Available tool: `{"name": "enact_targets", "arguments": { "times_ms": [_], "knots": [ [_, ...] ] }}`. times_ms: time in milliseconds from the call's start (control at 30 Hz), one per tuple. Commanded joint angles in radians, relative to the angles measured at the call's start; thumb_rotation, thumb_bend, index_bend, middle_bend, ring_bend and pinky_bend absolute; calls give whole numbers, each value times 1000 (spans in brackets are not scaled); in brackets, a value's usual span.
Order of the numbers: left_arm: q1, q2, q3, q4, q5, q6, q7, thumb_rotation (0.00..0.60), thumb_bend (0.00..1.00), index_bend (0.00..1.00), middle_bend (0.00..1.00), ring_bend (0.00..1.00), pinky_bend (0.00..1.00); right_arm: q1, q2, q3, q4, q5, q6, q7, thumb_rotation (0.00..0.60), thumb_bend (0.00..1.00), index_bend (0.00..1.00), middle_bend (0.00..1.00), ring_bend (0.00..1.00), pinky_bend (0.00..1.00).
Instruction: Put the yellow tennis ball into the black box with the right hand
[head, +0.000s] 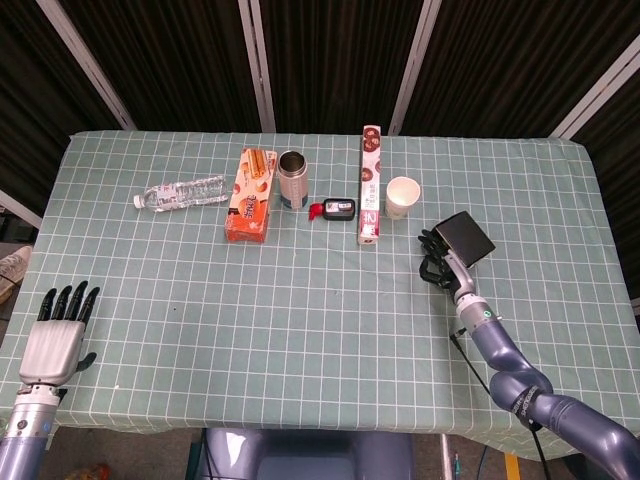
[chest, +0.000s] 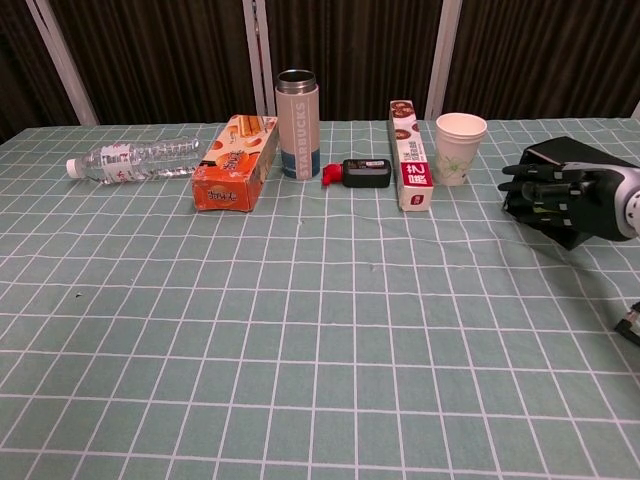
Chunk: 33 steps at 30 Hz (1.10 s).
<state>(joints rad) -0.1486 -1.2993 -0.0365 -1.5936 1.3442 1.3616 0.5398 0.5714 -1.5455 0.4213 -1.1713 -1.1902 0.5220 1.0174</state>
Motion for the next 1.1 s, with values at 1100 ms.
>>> {"name": "enact_targets", "arguments": {
  "times_ms": [1100],
  "knots": [
    [62, 68, 103, -42, 219, 149, -111, 600, 123, 0, 0, 0, 0, -356, 383, -346, -490, -542, 691, -503, 600, 561, 47, 75, 67, 32]
  ]
}}
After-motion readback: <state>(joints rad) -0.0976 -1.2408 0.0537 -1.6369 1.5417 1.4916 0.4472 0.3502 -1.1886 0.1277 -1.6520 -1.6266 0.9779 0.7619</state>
